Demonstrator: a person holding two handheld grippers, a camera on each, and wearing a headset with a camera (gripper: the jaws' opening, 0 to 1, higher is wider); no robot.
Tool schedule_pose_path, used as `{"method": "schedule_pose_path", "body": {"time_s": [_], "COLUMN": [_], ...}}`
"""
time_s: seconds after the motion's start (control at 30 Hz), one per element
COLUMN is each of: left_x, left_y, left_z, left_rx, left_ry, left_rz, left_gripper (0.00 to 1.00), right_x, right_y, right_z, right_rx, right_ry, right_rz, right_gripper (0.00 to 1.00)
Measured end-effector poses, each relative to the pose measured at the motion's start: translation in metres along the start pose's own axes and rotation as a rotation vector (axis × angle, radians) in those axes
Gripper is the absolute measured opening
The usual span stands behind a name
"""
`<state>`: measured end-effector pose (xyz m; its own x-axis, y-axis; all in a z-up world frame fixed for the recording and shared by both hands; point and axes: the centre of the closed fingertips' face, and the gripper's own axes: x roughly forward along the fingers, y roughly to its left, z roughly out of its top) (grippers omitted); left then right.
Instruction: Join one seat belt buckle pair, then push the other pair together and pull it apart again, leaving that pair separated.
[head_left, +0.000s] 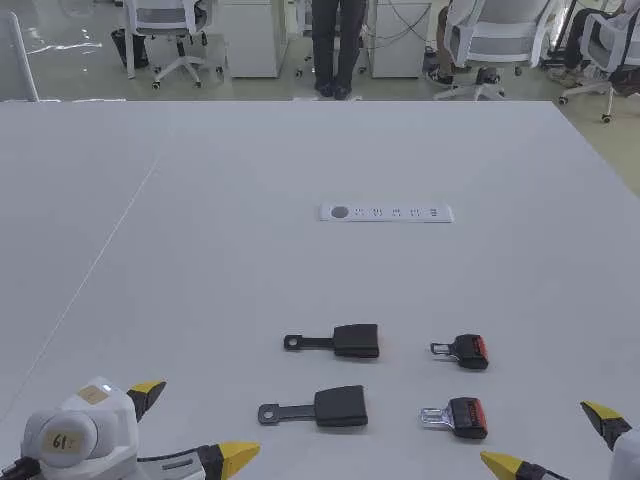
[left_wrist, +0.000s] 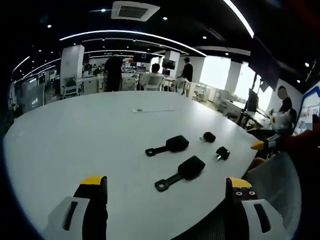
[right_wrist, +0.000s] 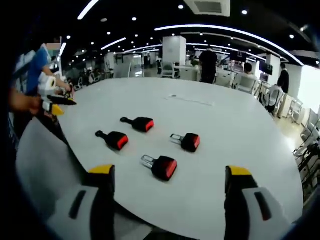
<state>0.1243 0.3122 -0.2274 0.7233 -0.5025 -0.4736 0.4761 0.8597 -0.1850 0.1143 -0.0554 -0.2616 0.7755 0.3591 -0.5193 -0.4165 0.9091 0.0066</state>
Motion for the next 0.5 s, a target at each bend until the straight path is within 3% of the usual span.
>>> {"method": "schedule_pose_path", "body": {"time_s": [0.5], "left_x": [-0.0033], "left_y": [0.0003], "left_z": [0.0037], "left_rx": [-0.012], "left_ry": [-0.016], "left_rz": [0.007], "left_gripper": [1.00], "right_x": [-0.0003], "right_y": [0.0008], "right_z": [0.0032], "right_rx": [-0.003], "right_ry": [-0.001], "right_rz": [0.003], "right_gripper": [0.93]}}
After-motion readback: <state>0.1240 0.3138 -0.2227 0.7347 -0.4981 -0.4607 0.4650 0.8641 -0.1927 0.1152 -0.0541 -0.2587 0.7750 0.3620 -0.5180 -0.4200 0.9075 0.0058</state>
